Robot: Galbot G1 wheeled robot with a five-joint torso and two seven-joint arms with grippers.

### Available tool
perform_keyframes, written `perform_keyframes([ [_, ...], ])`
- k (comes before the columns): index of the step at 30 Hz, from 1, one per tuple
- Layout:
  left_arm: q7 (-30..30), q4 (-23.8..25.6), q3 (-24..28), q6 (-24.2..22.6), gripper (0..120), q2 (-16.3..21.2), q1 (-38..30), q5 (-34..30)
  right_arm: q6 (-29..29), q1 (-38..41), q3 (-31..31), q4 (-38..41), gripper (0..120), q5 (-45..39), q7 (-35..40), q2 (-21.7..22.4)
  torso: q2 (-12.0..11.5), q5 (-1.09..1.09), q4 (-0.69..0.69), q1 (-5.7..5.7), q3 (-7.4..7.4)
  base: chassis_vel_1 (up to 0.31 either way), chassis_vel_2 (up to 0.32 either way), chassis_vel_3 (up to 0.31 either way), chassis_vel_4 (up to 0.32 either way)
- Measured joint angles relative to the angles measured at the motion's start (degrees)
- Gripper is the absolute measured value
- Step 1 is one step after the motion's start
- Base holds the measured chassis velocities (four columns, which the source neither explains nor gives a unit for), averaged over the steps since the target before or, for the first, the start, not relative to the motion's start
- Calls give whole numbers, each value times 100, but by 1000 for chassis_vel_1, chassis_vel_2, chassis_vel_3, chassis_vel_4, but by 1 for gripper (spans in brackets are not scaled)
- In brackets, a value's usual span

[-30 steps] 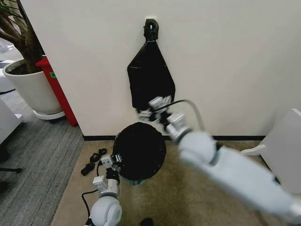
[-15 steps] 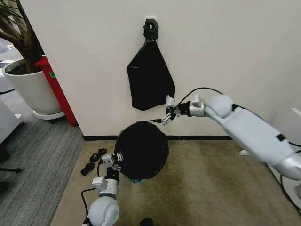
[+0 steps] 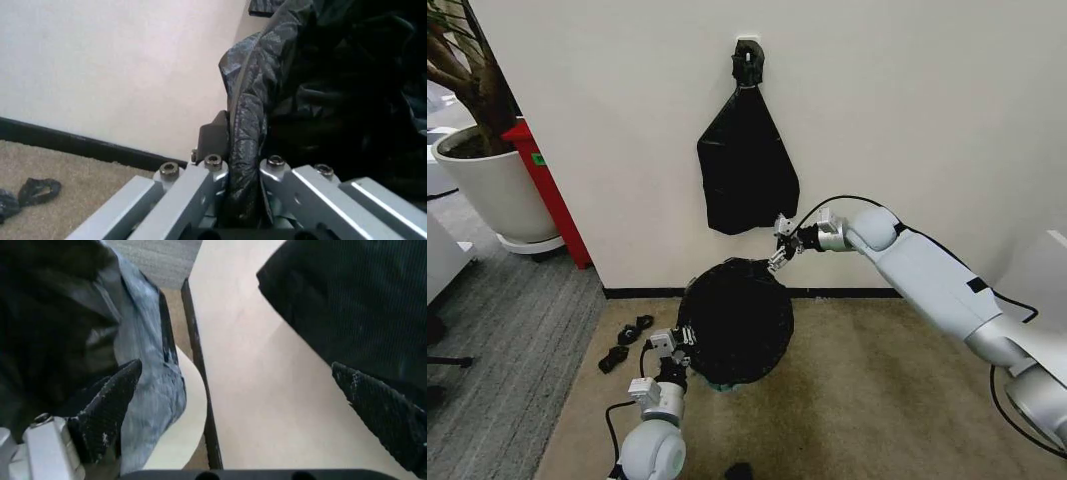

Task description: Place the garbage bag over the trash bin.

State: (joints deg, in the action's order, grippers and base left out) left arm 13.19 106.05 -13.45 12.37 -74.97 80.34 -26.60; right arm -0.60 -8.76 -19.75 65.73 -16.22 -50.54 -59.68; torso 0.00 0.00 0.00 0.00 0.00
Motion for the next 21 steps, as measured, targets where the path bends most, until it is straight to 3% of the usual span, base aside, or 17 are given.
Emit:
perform_keyframes([
  [21,-134,525,50,11,1,-49,435,-24,256,-146,100,-759,100,506,-60,-441,0,1,0,0,0,0,0,0,0],
])
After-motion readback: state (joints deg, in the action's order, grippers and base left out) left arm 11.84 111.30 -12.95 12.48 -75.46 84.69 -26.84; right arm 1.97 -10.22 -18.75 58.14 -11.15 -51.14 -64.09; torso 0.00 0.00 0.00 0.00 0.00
